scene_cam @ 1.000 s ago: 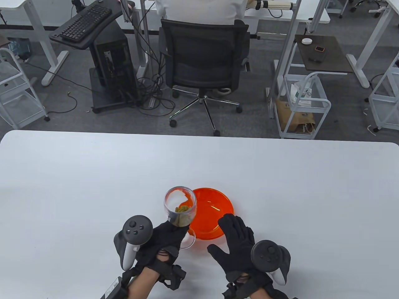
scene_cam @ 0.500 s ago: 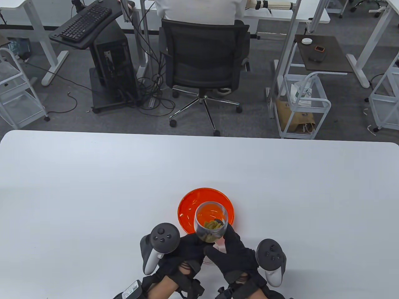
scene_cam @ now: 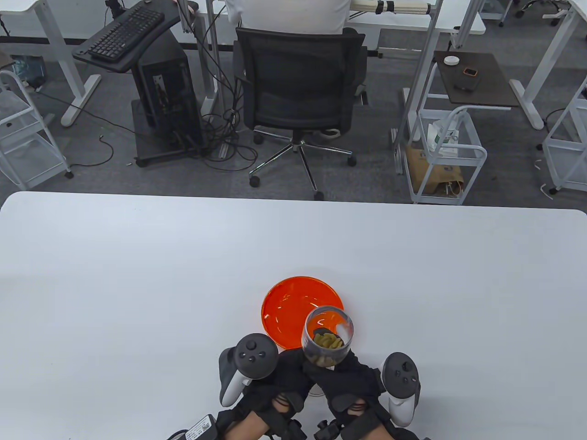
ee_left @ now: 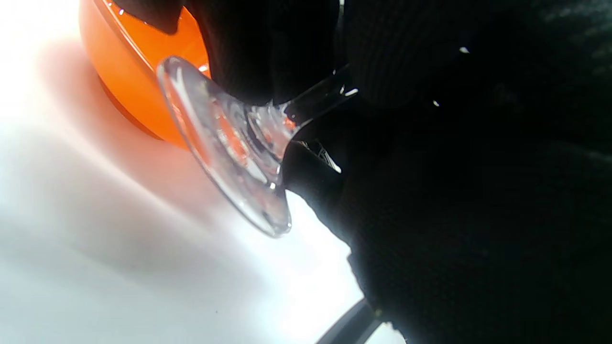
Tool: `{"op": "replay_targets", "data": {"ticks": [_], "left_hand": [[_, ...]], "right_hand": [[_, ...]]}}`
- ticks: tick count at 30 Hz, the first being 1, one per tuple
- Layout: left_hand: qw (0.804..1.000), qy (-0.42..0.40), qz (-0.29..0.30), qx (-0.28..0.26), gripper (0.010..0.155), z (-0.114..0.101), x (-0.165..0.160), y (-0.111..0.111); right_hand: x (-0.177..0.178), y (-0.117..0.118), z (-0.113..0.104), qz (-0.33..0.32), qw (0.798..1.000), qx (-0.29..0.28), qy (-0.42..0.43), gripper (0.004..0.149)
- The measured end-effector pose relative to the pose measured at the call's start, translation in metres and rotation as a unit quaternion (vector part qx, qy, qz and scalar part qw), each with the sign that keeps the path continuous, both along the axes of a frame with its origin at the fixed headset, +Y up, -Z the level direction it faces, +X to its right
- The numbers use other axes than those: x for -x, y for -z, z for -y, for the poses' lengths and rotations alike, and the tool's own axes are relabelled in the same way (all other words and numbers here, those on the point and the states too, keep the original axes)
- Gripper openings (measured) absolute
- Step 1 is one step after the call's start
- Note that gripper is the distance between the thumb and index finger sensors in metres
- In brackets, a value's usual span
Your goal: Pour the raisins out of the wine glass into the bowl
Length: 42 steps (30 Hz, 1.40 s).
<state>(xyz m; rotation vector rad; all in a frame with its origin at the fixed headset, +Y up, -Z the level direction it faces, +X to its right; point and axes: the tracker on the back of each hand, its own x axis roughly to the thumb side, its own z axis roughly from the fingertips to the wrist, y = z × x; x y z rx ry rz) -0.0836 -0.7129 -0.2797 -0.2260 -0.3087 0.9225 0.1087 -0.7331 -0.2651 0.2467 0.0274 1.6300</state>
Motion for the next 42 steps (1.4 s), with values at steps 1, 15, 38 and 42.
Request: {"op": "replay_targets", "data": {"ticks": [1, 15, 38, 42], "left_hand": [[1.000, 0.004, -0.002, 0.000, 0.048, 0.000, 0.000, 0.000], [0.995, 0.080, -0.037, -0.050, 0.053, -0.009, 0.014, -0.005], [0.941, 0.207, -0.244, -0.106, 0.078, -0.029, 0.121, 0.029], [0.926, 0.239, -0.275, -0.096, 0.080, -0.021, 0.141, 0.038]], "right_hand": [[0.000, 0.000, 0.001, -0.002, 1.000, 0.003, 0.004, 0.064], [-0.013, 0.004, 0.003, 0.037, 0.999, 0.017, -0.003, 0.049], [-0.067, 0.026, 0.004, 0.173, 0.980, 0.010, -0.097, 0.048], [-0.079, 0.029, 0.006, 0.210, 0.972, 0.018, -0.104, 0.048]]}}
